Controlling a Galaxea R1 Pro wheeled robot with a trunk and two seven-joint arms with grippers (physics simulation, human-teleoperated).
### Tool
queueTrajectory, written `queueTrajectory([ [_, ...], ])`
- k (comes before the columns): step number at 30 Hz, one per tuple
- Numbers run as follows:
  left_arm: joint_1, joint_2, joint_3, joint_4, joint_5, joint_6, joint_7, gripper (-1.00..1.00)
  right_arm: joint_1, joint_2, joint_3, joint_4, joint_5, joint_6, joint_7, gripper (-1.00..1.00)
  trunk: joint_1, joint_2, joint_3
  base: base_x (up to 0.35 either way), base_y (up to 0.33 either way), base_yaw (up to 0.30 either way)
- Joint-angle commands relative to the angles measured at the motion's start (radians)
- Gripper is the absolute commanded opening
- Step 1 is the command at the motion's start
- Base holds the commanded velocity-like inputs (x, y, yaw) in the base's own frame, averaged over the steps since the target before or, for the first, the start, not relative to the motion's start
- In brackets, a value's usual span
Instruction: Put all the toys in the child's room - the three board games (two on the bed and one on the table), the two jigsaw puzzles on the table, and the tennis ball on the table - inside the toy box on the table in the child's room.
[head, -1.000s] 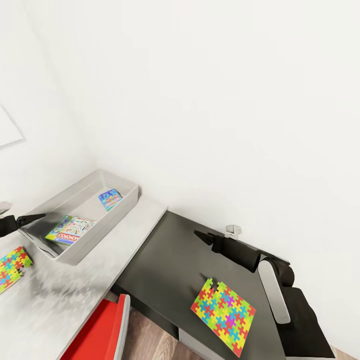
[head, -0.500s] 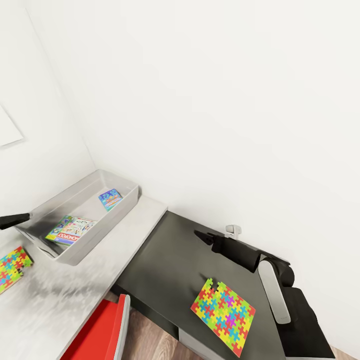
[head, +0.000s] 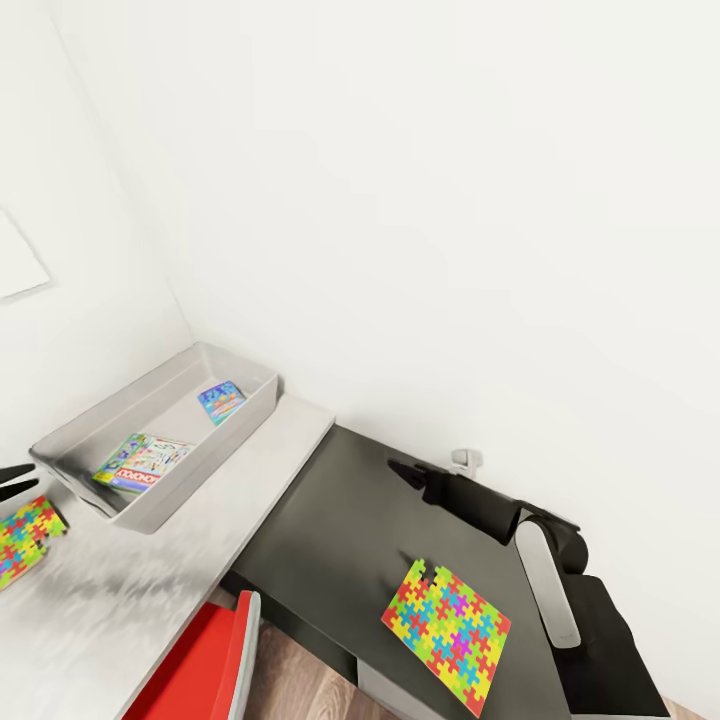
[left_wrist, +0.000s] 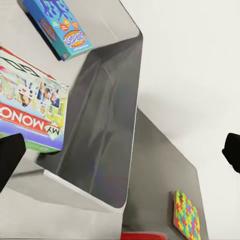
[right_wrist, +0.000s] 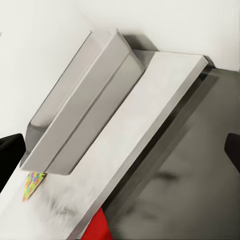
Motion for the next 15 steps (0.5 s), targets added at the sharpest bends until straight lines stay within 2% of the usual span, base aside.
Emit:
queueTrajectory([
  [1, -0.001, 0.0, 0.001, 0.004, -0.001, 0.009, -0.004, 1.0, -0.001, 0.001, -0.002, 0.0, -0.002, 0.0, 0.003, 1.0, 0.0, -0.001, -0.001, 0.0, 0.0, 0.0],
  [5, -0.001, 0.002, 0.001, 0.014, -0.001, 0.006, -0.004, 1.0, -0.001, 0.002, 0.0, 0.0, -0.002, -0.027, 0.003, 1.0, 0.0, -0.001, -0.001, 0.0, 0.0, 0.0],
  [15, -0.001, 0.001, 0.001, 0.015, 0.0, 0.006, -0.004, 1.0, -0.001, 0.003, 0.002, 0.0, -0.002, -0.036, 0.003, 1.0, 0.0, -0.001, -0.001, 0.0, 0.0, 0.0],
])
